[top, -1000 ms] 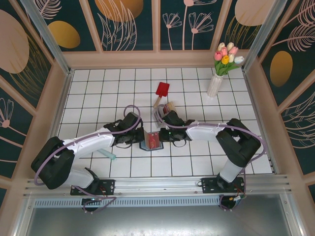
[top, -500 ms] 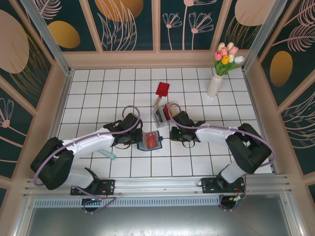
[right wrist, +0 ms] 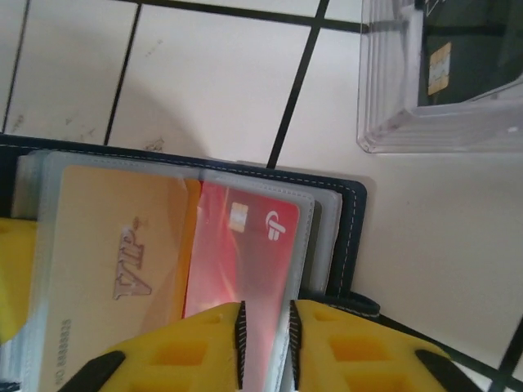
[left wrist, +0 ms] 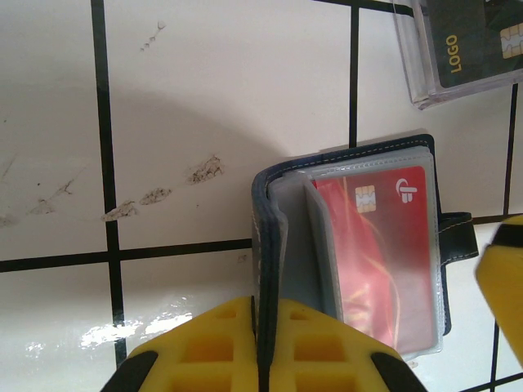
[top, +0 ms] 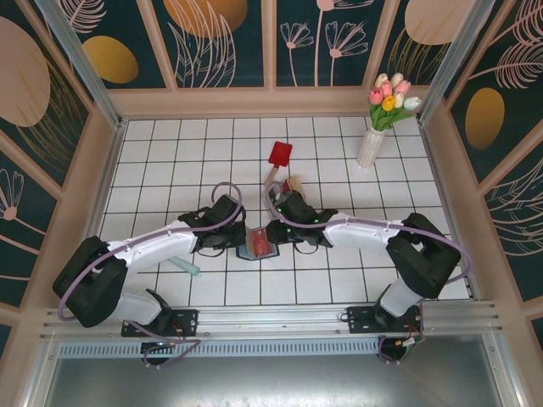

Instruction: Put the credit cards into the card holder

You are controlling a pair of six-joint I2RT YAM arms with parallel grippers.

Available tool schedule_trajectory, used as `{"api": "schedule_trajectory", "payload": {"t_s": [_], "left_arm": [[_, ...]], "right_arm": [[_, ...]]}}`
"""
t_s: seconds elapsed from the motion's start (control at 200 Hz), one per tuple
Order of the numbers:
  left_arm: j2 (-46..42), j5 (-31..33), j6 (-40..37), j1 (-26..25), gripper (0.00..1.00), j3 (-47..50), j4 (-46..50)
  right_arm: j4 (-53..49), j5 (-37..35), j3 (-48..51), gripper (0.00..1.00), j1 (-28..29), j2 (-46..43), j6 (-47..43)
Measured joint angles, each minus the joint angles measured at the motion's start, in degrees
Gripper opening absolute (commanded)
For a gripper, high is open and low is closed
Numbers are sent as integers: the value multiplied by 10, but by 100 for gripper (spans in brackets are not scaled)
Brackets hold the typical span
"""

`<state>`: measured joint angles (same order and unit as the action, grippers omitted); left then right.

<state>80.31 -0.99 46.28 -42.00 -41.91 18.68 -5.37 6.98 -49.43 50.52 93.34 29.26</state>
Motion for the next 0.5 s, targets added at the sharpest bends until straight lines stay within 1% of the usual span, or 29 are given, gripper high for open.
{"api": "schedule_trajectory", "payload": {"t_s": [0.155, 0.5], "left_arm": [[0, 0, -2, 0, 0, 0, 0], [0, 0, -2, 0, 0, 0, 0]], "right_arm": [[-9, 0, -3, 18, -13, 43, 9], [-6, -24, 18, 18, -28, 31, 40]]}}
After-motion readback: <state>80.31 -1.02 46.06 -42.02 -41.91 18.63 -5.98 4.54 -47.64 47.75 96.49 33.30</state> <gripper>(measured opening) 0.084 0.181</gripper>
